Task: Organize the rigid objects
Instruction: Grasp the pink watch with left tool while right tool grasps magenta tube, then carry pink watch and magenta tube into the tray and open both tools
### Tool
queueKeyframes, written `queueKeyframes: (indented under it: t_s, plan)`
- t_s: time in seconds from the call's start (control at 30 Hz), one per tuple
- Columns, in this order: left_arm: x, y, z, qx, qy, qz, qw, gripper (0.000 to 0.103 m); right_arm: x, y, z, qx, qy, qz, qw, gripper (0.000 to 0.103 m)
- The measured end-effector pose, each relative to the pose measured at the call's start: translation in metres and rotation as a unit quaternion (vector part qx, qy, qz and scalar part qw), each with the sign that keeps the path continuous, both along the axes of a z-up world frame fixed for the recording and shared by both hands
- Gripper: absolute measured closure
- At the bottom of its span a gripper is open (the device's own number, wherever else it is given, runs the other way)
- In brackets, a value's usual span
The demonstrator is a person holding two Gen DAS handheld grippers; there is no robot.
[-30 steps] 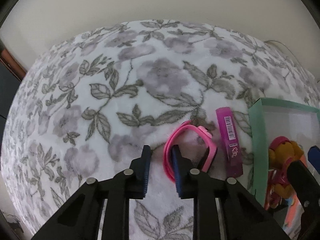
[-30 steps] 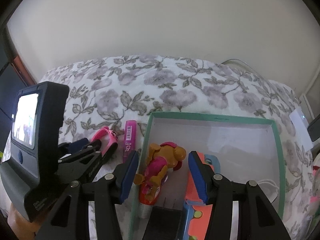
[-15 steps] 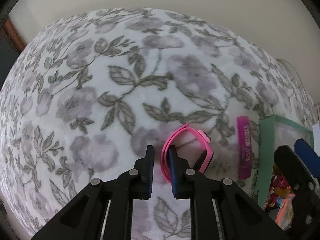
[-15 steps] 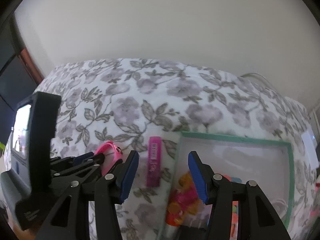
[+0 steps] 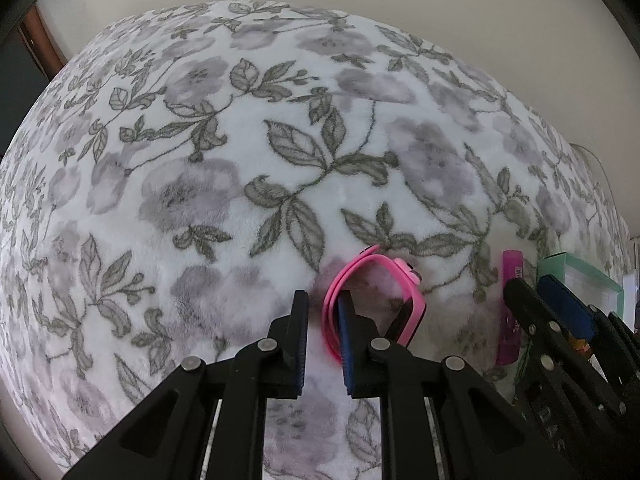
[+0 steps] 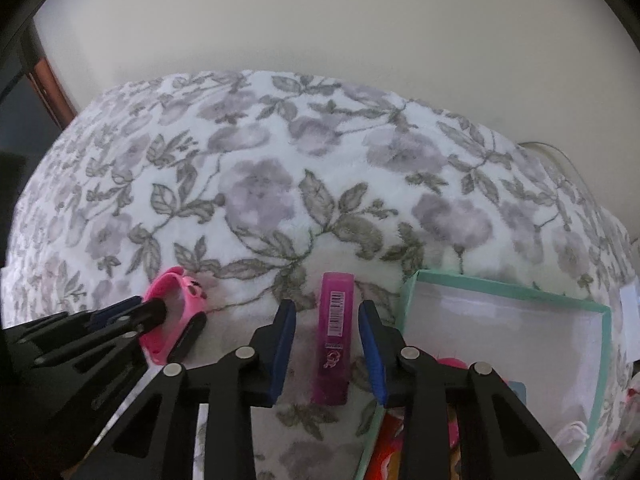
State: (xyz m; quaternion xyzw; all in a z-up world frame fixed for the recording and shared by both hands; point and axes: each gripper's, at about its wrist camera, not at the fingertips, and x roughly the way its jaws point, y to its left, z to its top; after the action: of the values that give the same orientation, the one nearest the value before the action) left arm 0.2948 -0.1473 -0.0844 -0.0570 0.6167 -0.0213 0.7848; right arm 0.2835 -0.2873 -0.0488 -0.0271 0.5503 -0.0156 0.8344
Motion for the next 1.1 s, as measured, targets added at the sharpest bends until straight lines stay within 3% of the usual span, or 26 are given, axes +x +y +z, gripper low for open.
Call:
queueKeyframes:
  t_s: [0.43,0.8,1.1]
  plan:
    - [-0.001,-0.001,-0.005,-0.003,0.001,0.001,1.0,0.088,0.02,0.008,-0.016,-0.032,0.039,0.0,0.999,0.073]
    - [-0.001,-0.001,-0.006,-0.003,0.001,0.0,1.0,0.088,0.024,0.009,-0.021,-0.005,0.058,0.005,0.998,0.077]
    - [0.001,0.003,-0.007,-0.013,0.003,0.004,0.9999,0.088,0.015,0.019,-0.023,-0.012,0.068,0.033,0.997,0.08]
